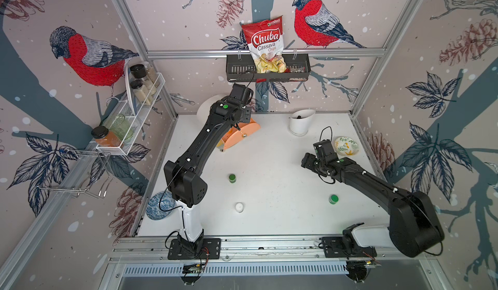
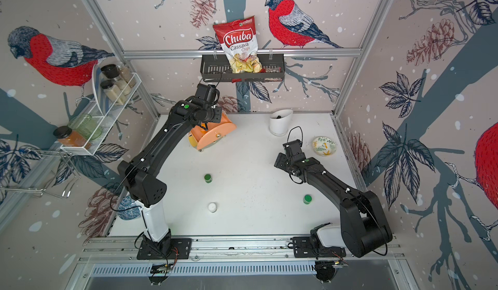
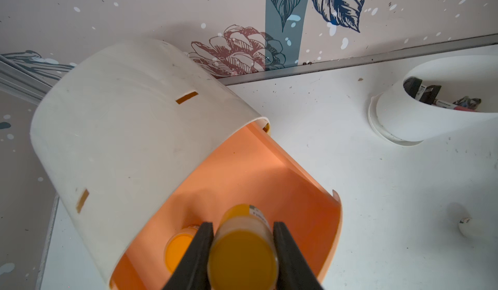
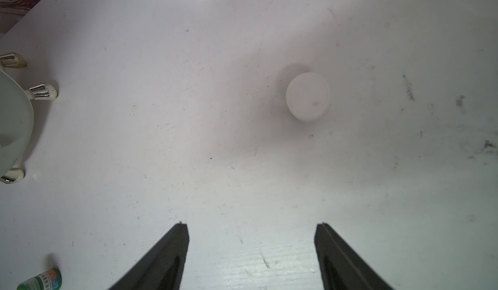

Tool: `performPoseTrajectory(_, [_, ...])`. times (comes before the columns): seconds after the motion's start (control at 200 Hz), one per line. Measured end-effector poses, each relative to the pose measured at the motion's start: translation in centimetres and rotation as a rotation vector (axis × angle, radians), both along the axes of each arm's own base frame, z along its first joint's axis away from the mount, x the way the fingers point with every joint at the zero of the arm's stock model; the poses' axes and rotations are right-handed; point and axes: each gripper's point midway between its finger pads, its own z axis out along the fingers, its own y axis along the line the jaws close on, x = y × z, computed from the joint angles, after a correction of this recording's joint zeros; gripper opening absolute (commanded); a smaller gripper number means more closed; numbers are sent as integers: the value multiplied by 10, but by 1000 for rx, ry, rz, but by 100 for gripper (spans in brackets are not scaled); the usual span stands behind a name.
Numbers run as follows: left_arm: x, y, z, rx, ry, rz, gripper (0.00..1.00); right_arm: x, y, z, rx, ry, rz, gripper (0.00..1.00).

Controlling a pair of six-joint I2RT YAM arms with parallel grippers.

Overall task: Put the paint cans in the drawer according to color
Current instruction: Place the paint can in the drawer.

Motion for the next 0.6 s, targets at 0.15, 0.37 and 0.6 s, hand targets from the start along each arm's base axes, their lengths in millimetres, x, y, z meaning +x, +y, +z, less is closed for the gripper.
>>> performPoseTrajectory(0.15, [8,6,-12,9,29,15,21,0,0,0,0,-1,0,79])
performPoseTrajectory(0.37, [8,3,-31,18,83,1,21,2,1,2,5,-13,1,79])
performPoseTrajectory(0.6, [14,3,-45,17,115,-9,21,4,2,4,9,-23,3,79])
